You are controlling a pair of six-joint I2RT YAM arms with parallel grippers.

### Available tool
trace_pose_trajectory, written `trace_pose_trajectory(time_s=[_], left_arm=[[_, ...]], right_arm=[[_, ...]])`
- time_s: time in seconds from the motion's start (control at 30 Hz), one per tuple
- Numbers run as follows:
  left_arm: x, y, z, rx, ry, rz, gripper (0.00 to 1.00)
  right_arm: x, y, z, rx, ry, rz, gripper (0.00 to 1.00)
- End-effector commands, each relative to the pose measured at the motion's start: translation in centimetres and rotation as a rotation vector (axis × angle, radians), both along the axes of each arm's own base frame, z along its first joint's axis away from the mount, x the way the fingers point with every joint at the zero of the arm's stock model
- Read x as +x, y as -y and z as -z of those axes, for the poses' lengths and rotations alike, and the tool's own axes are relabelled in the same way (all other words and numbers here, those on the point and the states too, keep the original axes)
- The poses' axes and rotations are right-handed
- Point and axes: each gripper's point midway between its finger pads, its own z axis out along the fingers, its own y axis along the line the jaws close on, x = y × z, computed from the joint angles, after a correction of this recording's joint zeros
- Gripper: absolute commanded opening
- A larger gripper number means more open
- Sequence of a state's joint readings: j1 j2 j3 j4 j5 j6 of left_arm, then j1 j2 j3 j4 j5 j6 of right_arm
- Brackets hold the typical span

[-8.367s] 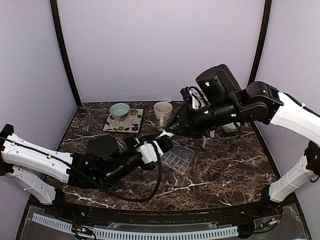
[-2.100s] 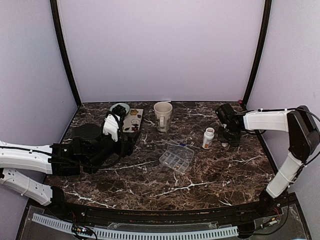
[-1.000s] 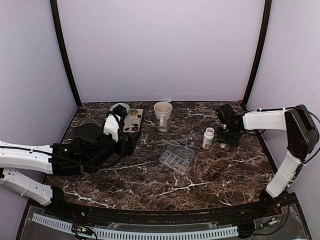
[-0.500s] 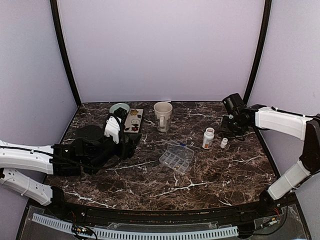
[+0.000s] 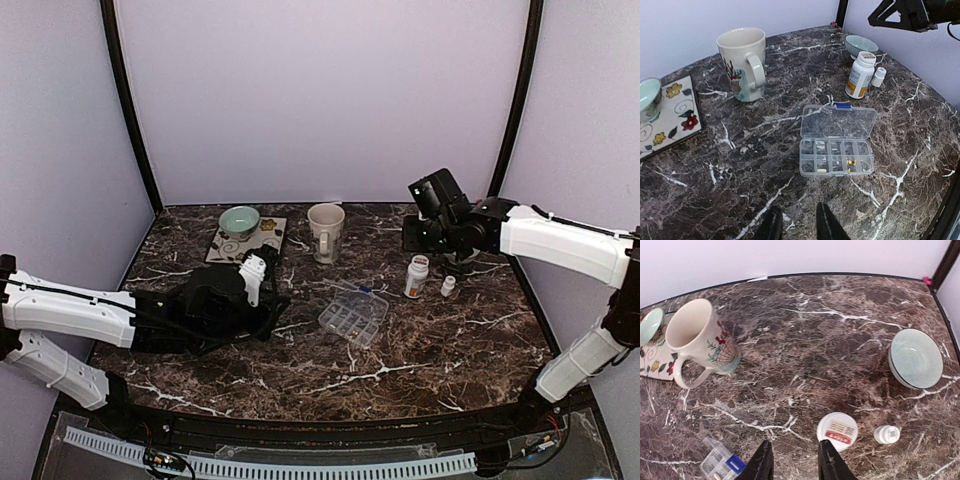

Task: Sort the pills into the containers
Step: Hold the pill container at the center of the board.

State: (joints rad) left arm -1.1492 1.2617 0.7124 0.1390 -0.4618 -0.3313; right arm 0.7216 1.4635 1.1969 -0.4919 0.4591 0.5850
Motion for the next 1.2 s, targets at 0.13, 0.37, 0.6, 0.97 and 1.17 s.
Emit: trace_pose_trajectory(time_s=[0.13, 0.37, 0.6, 0.97, 1.17], left_arm=[[-0.5, 2.4, 4.6, -0.040, -0.232, 0.099, 0.05], [-0.8, 4.2, 6.9, -0.022, -0.334, 0.179, 0.00], [-1.2, 6.2, 8.5, -0.009, -0.418, 0.255, 0.00], [-1.3, 7.7, 11.8, 0.051, -0.541, 0.287, 0.00], [-0.8, 7.7, 13.2, 0.068, -0.574, 0.266, 0.00]], right_arm=[[0.5, -6.2, 3.6, -0.010, -0.062, -0.157, 0.24], [0.8, -7.9, 7.1, -0.044, -0.130, -0.212, 0.23], [0.7, -8.7, 9.3, -0.059, -0.180, -0.248, 0.22], [0.1, -9.1, 11.1, -0.066, -0.225, -0.284, 0.22], [-0.4, -9.1, 11.9, -0.062, -0.253, -0.298, 0.23]])
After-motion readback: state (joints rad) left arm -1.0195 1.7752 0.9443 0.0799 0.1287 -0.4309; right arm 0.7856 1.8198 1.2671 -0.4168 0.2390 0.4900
